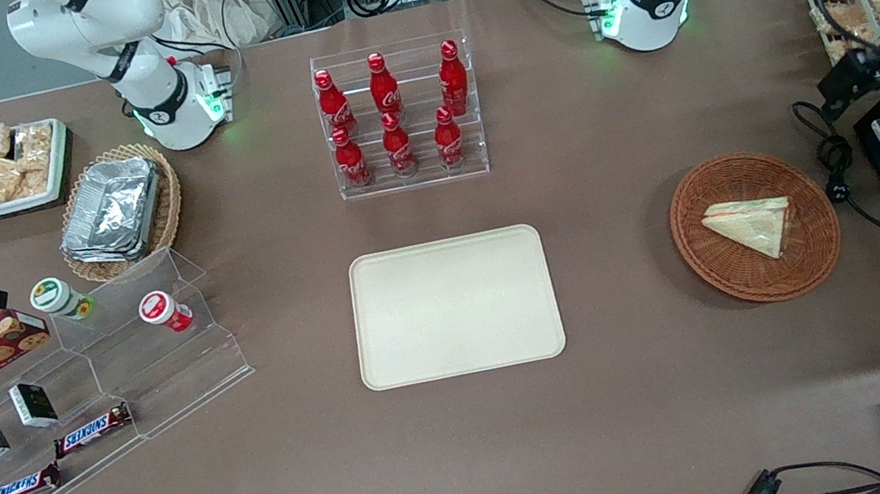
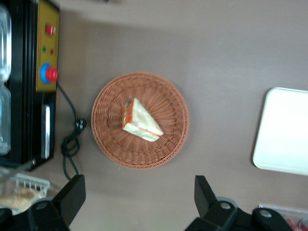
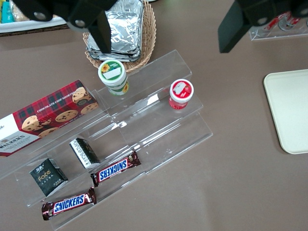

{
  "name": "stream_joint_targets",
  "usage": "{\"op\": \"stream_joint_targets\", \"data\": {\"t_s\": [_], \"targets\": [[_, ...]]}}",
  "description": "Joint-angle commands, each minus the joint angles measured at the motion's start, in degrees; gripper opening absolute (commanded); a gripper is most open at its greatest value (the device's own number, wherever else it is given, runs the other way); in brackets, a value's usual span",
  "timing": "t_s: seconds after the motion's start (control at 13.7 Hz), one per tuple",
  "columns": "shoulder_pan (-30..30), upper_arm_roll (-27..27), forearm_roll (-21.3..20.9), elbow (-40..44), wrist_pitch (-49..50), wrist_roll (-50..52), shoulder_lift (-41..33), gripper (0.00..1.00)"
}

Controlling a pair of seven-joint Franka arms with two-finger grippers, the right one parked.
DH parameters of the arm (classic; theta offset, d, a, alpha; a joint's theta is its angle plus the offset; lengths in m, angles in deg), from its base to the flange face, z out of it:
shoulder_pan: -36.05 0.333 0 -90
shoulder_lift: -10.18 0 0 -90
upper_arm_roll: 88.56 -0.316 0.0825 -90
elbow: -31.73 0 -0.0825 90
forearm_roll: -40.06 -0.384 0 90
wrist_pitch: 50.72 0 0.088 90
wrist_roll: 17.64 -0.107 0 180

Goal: Place sandwich from basket to tray

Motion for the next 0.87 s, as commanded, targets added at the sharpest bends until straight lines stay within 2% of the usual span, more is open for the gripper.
{"op": "stream_joint_targets", "data": {"t_s": [0.0, 0.22, 0.36, 0.66, 0.8], "targets": [[3.53, 0.02, 0.93, -2.75, -3.5, 5.02, 4.29, 1.0], [6.87, 0.02, 1.1, -15.22, -18.61, 8.64, 3.51, 1.0], [8.37, 0.02, 4.42, -20.24, -25.03, 11.0, 3.68, 1.0], [8.55, 0.02, 5.32, -32.45, -41.27, 18.12, 3.77, 1.0], [8.55, 0.11, 5.41, -35.55, -47.19, 20.33, 5.34, 1.0]]}}
